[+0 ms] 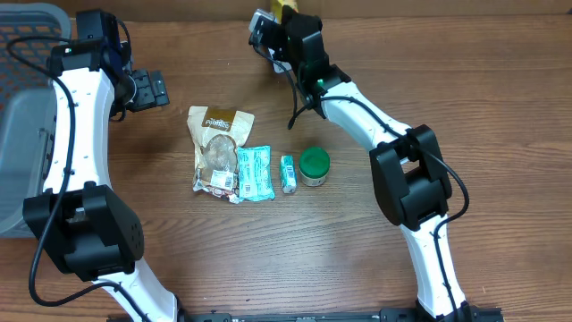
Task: Scan the item barcode
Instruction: 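Hold the yellow bottle in front of the white scanner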
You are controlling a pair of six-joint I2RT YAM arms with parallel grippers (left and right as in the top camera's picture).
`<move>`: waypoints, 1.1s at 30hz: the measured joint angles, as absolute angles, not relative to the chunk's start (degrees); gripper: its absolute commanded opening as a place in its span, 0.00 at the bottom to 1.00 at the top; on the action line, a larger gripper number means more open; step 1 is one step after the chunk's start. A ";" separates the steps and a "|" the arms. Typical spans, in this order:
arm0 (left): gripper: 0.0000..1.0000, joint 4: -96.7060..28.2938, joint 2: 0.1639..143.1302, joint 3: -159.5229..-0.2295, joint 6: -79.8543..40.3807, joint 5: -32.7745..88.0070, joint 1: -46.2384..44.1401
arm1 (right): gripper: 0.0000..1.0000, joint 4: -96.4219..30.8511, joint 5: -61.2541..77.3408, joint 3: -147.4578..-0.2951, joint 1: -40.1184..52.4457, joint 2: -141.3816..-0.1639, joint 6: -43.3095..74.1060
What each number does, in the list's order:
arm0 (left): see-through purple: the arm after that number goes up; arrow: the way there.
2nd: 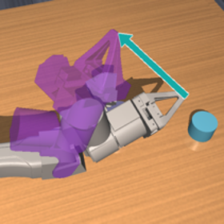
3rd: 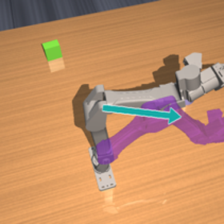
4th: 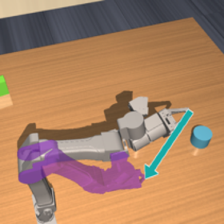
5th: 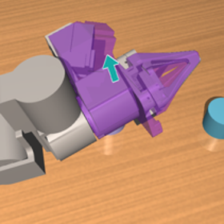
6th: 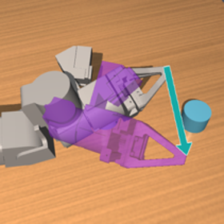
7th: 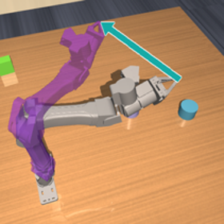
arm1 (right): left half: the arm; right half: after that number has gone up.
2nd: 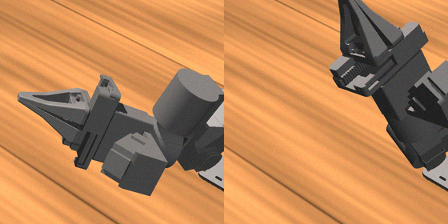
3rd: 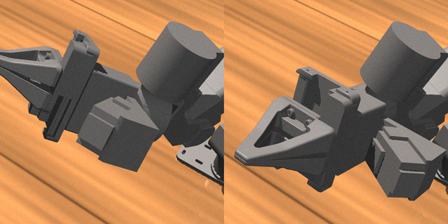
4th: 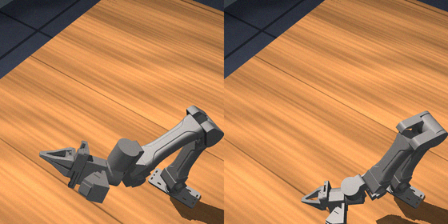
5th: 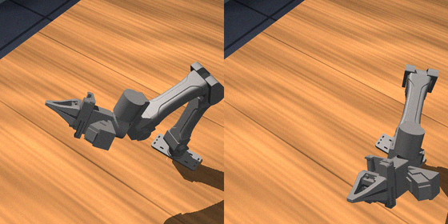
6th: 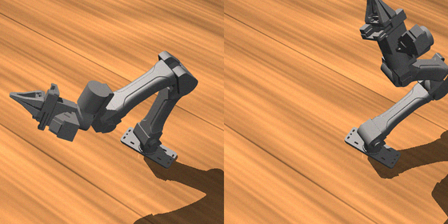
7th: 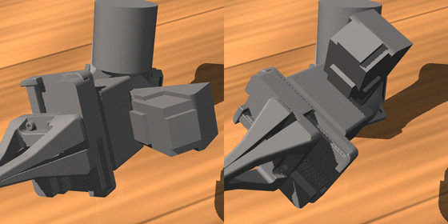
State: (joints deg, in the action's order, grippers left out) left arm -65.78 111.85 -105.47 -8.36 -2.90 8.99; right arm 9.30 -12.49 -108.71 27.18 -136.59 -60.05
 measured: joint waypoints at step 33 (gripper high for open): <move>0.99 -65.78 111.85 -105.49 -8.36 -2.87 8.99 | 0.04 -1.04 -17.80 -108.68 27.09 -120.81 -28.49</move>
State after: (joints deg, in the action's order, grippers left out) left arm -65.78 111.85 -105.49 -8.36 -2.87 8.99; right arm -1.04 -17.80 -108.68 27.09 -120.81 -28.49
